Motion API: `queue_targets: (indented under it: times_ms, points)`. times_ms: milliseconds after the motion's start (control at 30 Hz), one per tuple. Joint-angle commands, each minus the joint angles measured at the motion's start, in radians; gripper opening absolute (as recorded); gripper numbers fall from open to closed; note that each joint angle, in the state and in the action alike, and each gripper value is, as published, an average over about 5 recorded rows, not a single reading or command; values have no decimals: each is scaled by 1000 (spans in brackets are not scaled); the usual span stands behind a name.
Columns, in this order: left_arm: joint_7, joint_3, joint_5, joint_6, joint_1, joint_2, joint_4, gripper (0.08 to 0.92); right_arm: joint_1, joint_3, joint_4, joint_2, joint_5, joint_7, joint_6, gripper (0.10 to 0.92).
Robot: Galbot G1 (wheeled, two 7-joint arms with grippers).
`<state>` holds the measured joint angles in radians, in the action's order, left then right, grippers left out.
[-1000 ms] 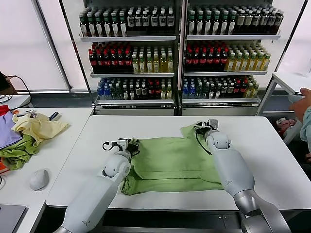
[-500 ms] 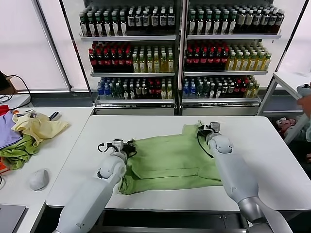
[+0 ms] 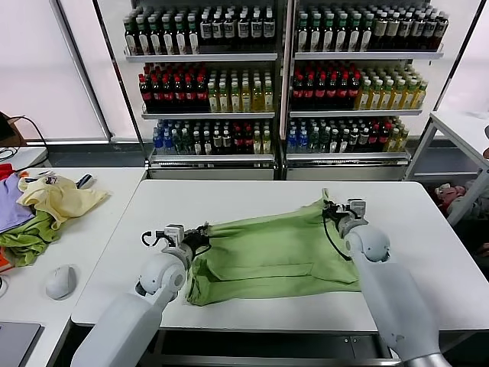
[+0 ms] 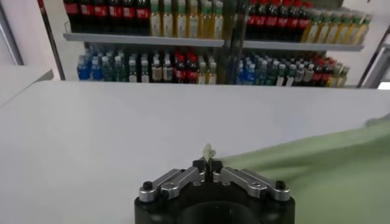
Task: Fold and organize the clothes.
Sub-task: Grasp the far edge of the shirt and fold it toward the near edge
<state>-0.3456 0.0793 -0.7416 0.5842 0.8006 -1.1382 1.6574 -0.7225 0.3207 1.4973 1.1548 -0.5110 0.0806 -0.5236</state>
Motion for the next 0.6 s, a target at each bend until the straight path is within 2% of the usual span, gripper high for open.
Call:
queue_targets:
  times_ms: [33,300,600]
  points:
    - [2,45,-12,-3,139,56,213,106,-252,100,310,-59,-27,10,3,121]
    - [18,48,40,-2,244,74,262,106,-432,174,423,-44,19,20,0,121]
    - [57,38,159,-1,265,93,234,106,-481,205,383,-20,66,39,-1,121]
